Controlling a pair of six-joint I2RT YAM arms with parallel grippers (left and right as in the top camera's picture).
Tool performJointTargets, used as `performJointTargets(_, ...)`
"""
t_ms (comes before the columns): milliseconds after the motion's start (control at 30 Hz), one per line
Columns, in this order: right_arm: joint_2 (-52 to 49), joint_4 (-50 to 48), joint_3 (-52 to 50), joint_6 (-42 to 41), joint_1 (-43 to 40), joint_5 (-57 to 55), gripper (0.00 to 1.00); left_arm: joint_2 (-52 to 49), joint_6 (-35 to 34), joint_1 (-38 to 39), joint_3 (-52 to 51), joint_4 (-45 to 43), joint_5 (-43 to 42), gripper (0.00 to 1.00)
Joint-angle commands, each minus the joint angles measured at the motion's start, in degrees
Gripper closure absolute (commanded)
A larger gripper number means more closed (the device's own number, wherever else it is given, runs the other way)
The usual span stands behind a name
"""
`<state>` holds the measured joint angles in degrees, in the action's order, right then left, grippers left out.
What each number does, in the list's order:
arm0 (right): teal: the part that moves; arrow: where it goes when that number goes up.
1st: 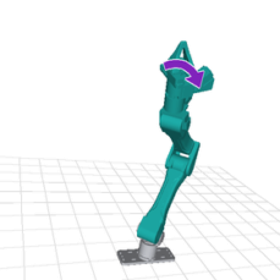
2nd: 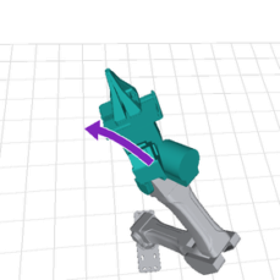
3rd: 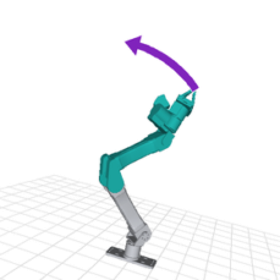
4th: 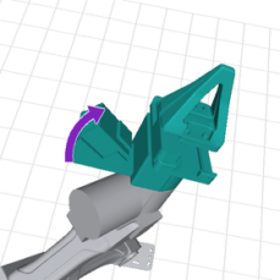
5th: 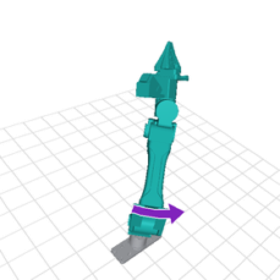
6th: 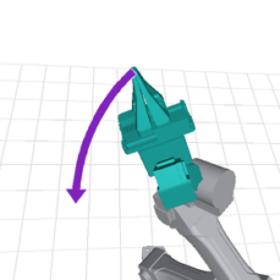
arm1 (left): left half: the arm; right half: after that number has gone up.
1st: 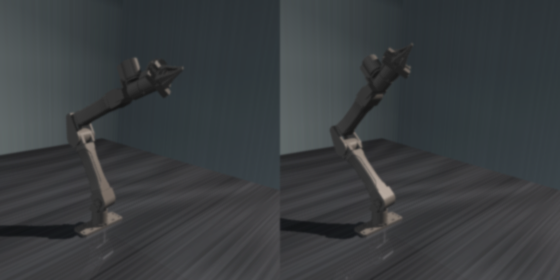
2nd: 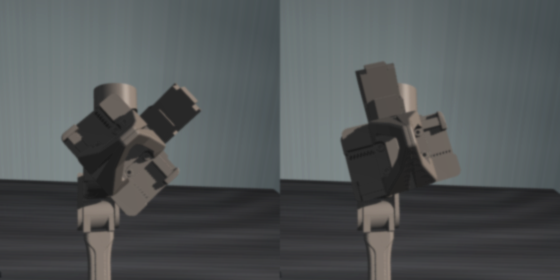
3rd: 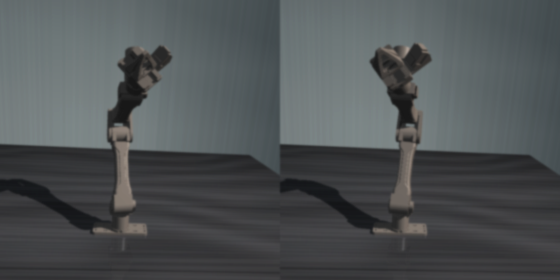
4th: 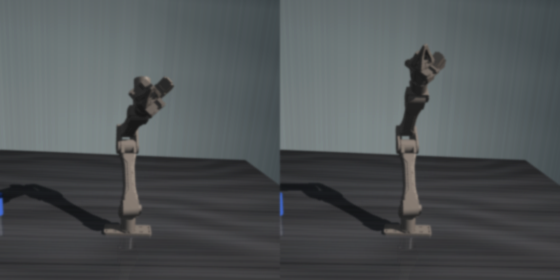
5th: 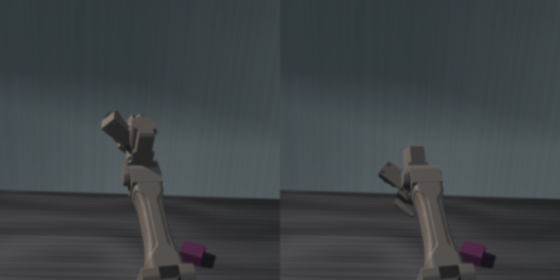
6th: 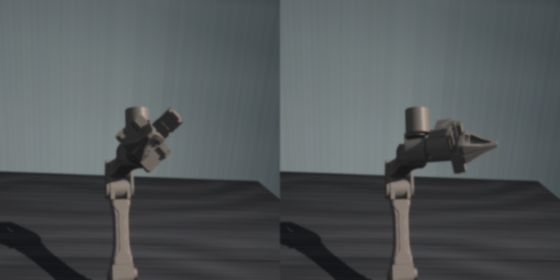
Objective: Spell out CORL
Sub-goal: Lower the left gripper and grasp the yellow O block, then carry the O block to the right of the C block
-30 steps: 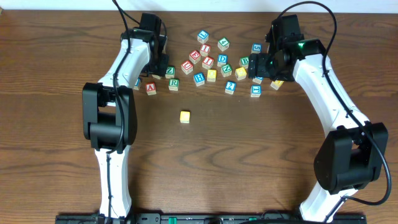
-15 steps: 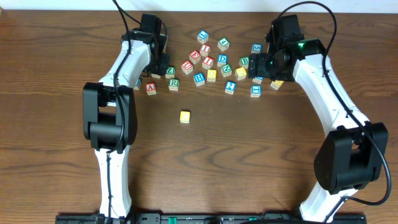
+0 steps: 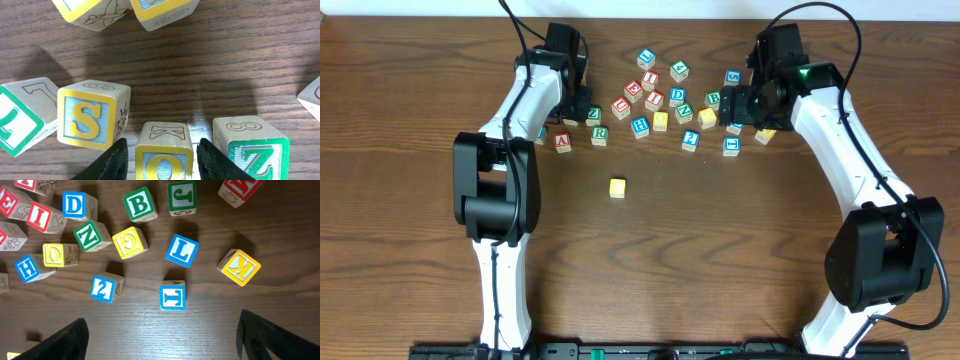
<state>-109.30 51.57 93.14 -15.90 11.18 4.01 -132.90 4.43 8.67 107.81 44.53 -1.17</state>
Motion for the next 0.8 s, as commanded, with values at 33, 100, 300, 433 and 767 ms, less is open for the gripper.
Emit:
performJointTargets(33,-0.1,0.1,-0.2,0.1,0.5,-0.7,0.09,-0.9,-1.7,-0.2,-0.9,0.1,0.1,0.56)
performJointTargets(100,-0.1,0.1,-0.2,0.1,0.5,-0.7,0.09,-0.9,-1.8,-0.2,-1.1,0.2,0.1,0.56)
performJointTargets(300,-0.1,0.1,-0.2,0.1,0.5,-0.7,0.09,-0.9,-2.2,-0.2,-2.3,-0.7,0.1,0.61)
performJointTargets(433,-0.1,0.1,-0.2,0.1,0.6,-0.7,0.09,-0.9,-2.2,-0.2,-2.3,-1.6,0.1,0.72)
performJointTargets(767,-0.1,-0.1,-0.2,0.1,0.5,-0.7,0.09,9.6,-4.1,0.1,-1.3,1.6,0.1,0.78)
